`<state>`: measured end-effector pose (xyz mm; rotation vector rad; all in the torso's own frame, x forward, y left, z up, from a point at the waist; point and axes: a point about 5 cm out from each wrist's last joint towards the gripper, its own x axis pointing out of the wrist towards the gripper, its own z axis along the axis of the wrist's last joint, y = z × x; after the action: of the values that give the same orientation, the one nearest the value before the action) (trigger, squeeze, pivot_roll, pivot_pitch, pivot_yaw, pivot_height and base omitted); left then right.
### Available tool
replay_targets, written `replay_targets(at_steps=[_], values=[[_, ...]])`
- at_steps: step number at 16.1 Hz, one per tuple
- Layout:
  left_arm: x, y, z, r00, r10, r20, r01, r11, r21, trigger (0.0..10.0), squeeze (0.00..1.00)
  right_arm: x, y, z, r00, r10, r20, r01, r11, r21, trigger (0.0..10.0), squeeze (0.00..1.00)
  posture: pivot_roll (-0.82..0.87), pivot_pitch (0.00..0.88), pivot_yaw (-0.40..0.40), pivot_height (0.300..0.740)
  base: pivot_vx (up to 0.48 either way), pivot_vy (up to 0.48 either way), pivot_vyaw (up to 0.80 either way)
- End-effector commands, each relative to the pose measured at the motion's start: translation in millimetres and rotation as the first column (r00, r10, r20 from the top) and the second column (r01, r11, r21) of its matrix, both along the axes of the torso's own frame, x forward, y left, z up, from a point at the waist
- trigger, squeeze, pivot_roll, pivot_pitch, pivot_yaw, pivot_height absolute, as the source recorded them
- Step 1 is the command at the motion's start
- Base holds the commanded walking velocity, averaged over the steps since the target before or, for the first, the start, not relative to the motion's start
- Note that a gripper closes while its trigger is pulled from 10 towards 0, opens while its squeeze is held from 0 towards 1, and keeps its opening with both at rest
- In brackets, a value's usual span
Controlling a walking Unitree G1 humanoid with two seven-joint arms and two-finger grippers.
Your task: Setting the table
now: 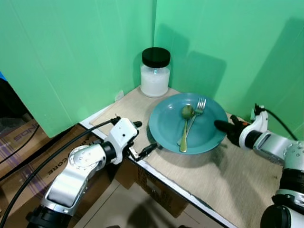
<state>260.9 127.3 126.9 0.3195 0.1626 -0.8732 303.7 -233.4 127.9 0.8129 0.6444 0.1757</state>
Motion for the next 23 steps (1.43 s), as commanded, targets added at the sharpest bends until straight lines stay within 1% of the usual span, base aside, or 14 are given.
replay_targets(at_steps=[1,5,6,7,10,14,16,17,18,20,22,23], values=[[-2.2,1.9,1.9,1.0,0.0,0.001,0.0,1.0,-0.005,10.0,0.0,3.4,-0.8,13.8,0.999,0.021,0.039,-0.02,0.999,-0.031,0.0,0.0,-0.01,0.0,-0.029,0.74,0.0,0.0,0.0],[-2.5,2.0,2.3,1.0,-0.001,0.003,0.001,1.0,-0.001,10.0,0.0,3.7,-9.5,29.9,0.995,0.057,0.08,-0.039,0.975,-0.217,0.0,0.0,-0.01,0.0,-0.029,0.74,0.0,0.0,0.0],[-2.7,2.0,2.2,1.0,0.0,0.003,0.0,1.0,-0.001,10.0,0.0,3.8,-10.8,31.4,0.995,0.058,0.083,-0.036,0.97,-0.24,0.0,0.0,-0.01,0.0,-0.029,0.74,0.0,0.0,0.0],[-2.9,1.4,1.9,1.0,-0.002,0.002,0.002,1.0,0.0,10.0,0.0,4.6,-13.9,34.2,0.995,0.054,0.089,-0.027,0.959,-0.282,0.0,0.0,-0.01,0.0,-0.029,0.74,0.0,0.0,0.0],[-3.4,0.7,1.6,1.0,-0.003,0.001,0.003,1.0,0.0,10.0,0.0,4.9,-17.8,39.3,0.993,0.054,0.105,-0.017,0.947,-0.319,0.0,0.0,-0.01,0.0,-0.029,0.74,0.0,0.0,0.0],[-4.0,1.5,0.1,1.0,-0.003,-0.001,0.003,1.0,0.007,10.0,0.0,4.7,-27.0,53.8,0.987,0.057,0.152,0.004,0.927,-0.375,0.0,0.0,-0.01,0.0,-0.03,0.74,0.0,0.0,0.0],[-4.3,1.6,-1.5,1.0,-0.001,-0.003,0.001,1.0,0.012,10.0,0.0,4.7,-29.5,56.7,0.986,0.05,0.161,0.018,0.92,-0.392,0.0,0.0,-0.01,0.0,-0.031,0.74,0.0,0.0,0.0],[-4.8,1.4,-2.5,1.0,0.001,-0.002,-0.001,1.0,0.017,10.0,0.0,5.4,-34.7,61.4,0.982,0.035,0.183,0.045,0.908,-0.416,0.0,0.0,-0.01,0.0,-0.032,0.74,0.0,0.0,0.0],[-5.0,1.3,-2.6,1.0,0.001,-0.002,-0.001,1.0,0.017,10.0,0.0,5.6,-36.4,63.1,0.981,0.031,0.192,0.053,0.905,-0.421,0.0,0.0,-0.01,0.0,-0.033,0.74,0.0,0.0,0.0],[-4.9,1.3,-2.7,1.0,0.001,-0.002,-0.001,1.0,0.017,10.0,0.0,6.2,-44.8,74.7,0.967,0.027,0.252,0.09,0.893,-0.441,0.0,0.0,-0.01,0.0,-0.032,0.74,0.0,0.0,0.0],[-4.2,1.7,-2.5,1.0,0.002,-0.001,-0.002,1.0,0.018,10.0,0.0,5.2,-51.6,88.0,0.95,0.045,0.308,0.11,0.877,-0.468,0.0,0.0,-0.01,0.0,-0.029,0.74,0.0,0.0,0.0],[-3.6,1.8,-2.5,1.0,0.002,-0.001,-0.002,1.0,0.019,10.0,0.0,4.5,-52.5,92.3,0.943,0.067,0.326,0.109,0.864,-0.492,0.0,0.0,-0.01,0.0,-0.026,0.74,0.0,0.0,0.0]])
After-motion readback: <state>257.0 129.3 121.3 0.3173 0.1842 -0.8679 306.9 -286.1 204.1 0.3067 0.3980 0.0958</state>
